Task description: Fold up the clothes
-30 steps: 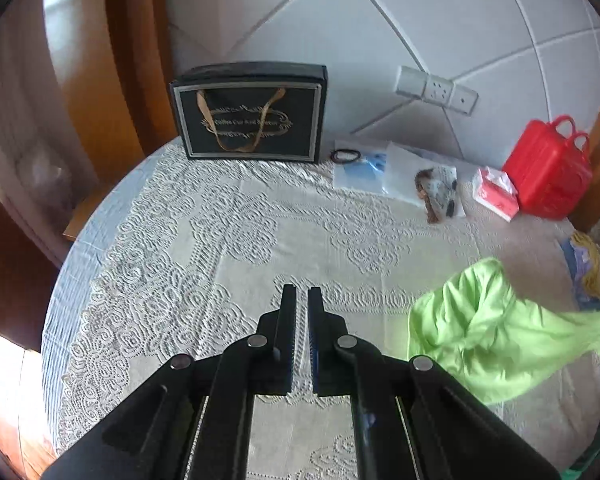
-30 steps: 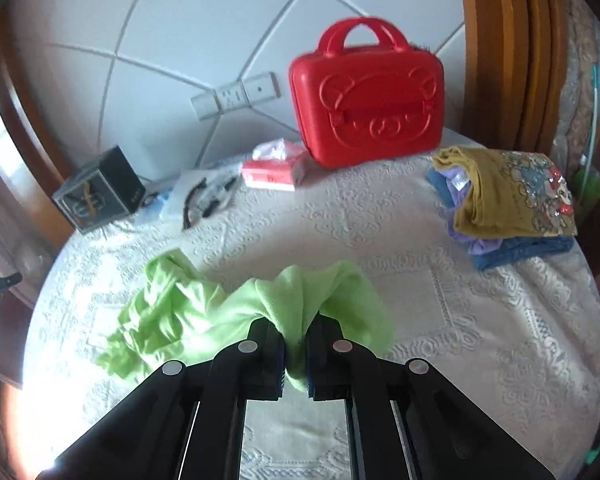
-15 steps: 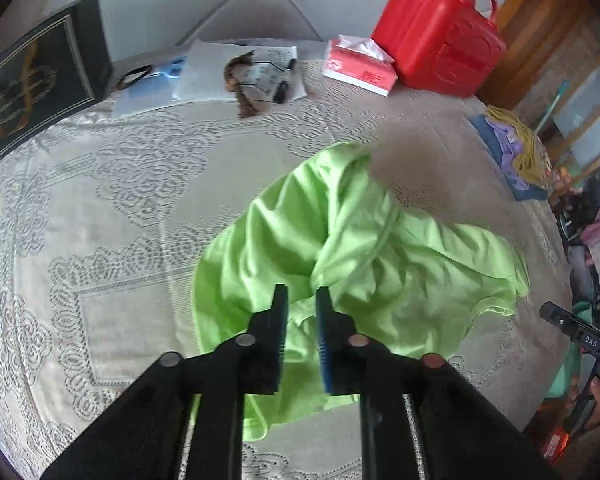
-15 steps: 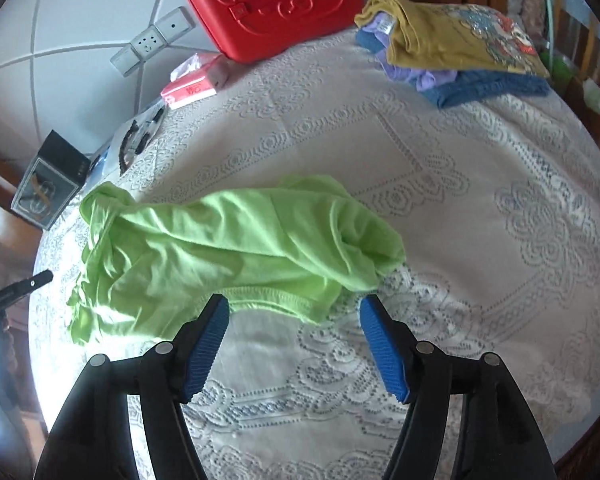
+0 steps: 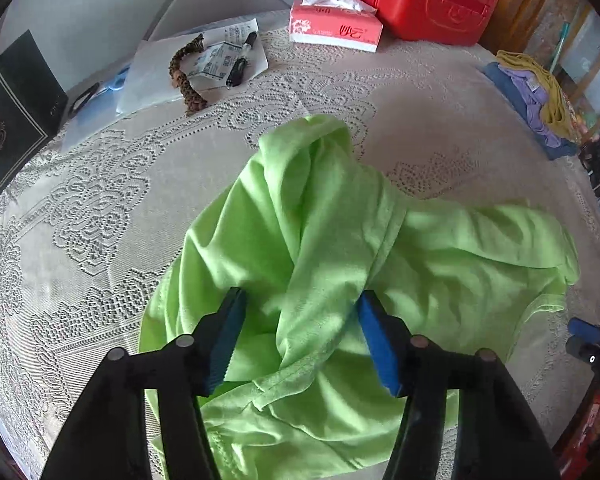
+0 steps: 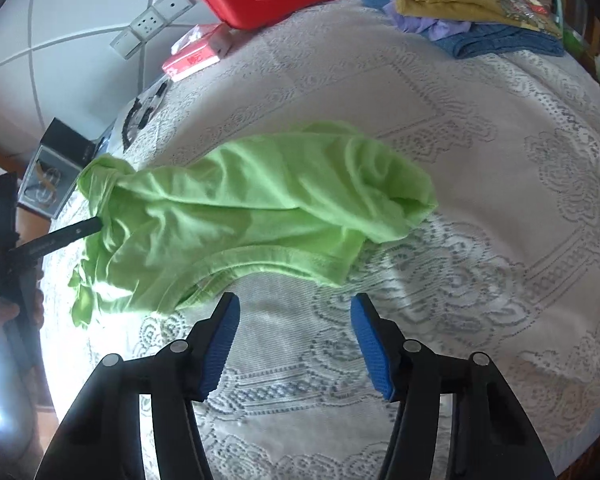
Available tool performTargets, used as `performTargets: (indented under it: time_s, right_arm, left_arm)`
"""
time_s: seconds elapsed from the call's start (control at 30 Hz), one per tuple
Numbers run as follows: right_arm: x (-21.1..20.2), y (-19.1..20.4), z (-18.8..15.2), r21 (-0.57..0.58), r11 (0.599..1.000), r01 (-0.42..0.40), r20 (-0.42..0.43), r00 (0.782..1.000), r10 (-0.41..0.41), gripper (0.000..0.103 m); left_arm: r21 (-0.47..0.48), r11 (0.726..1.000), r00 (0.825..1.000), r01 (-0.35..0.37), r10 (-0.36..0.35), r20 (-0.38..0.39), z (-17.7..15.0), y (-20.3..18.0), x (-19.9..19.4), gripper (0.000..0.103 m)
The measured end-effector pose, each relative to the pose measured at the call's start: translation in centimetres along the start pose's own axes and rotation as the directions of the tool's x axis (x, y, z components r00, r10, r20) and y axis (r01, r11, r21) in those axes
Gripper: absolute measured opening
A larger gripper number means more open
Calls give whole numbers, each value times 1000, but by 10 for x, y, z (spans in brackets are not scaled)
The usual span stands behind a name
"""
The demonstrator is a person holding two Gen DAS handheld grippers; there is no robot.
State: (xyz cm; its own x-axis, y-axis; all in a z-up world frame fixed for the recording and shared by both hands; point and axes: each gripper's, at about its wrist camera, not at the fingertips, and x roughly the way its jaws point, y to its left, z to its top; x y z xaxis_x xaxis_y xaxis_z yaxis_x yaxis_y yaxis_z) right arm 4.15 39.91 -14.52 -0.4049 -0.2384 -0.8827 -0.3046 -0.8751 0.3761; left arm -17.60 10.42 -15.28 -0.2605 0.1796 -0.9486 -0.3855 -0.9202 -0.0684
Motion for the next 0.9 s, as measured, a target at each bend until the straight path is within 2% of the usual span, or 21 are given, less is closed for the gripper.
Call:
performTargets:
  time_s: [0.03,0.1,0.17,0.3,0.37,0.4,0.43,0.47,0.5,0.53,0.57,0.6,0.63,0.67,0.7,0.8,0.83,0.9]
  right_arm:
    - [7,8,-1,-14,1000,-17,-17,1000,17,59]
    - [22,26,-2,-40,998,-52,-50,998,50,59]
    - [37,47,-1,-68,995,-72,-67,995,68,63]
    - [59,89,1,-140,986,-90,-63,995,82,86]
    - [71,110,3,-184,978,-101,-59,994,92,86]
    - [76,121,4,-228,972,-55,-43,998,46,75]
    - [78,132,5,-279,960,-5,-28,1000,-3,22]
    - [75,138,7,-293,956,-8,-26,1000,0,9]
    - [71,141,8,-288,957,-31,-30,999,24,9]
    - [62,143,9,-291,956,-36,-15,999,33,9]
    - [51,143,9,-298,954,-30,9,999,34,9]
    - [37,140,8,-296,955,-26,33,999,38,9]
    - [21,135,7,-289,957,-24,58,997,43,9]
    - [5,128,6,-281,960,-8,86,996,34,9]
    - [-12,117,5,-265,964,20,115,993,12,9]
    - [-66,74,0,-184,974,129,201,975,-91,9]
    - [-82,56,0,-149,972,184,229,962,-147,9]
    - [-105,18,-2,-67,946,317,266,920,-289,9]
  left_arm:
    - [6,1000,1000,-1,1,-14,-1,-1,5,45]
    - [-9,1000,999,-2,2,-41,-2,2,12,22]
    - [-42,999,1000,1,-2,-21,-4,11,3,12]
    - [-106,994,998,7,0,69,-13,33,-36,8]
    - [-130,991,994,17,-3,109,-22,46,-59,8]
    - [-138,990,994,25,-10,112,-29,50,-65,8]
    - [-145,989,993,34,-17,114,-35,55,-70,8]
    - [-153,987,993,42,-24,117,-42,59,-76,8]
    - [-160,986,992,50,-31,120,-49,64,-81,8]
    - [-168,984,992,59,-39,122,-56,68,-86,9]
    - [-175,982,991,67,-46,125,-62,73,-92,16]
    - [-183,980,990,76,-53,128,-69,77,-97,29]
    - [-190,978,990,84,-60,131,-76,82,-103,38]
    - [-197,976,989,93,-67,134,-83,86,-108,56]
    - [-205,974,988,101,-74,137,-89,91,-113,67]
    - [-209,972,985,110,-79,153,-99,99,-121,69]
    - [-207,972,984,112,-80,158,-98,98,-121,69]
    - [-198,973,982,122,-89,168,-95,96,-117,69]
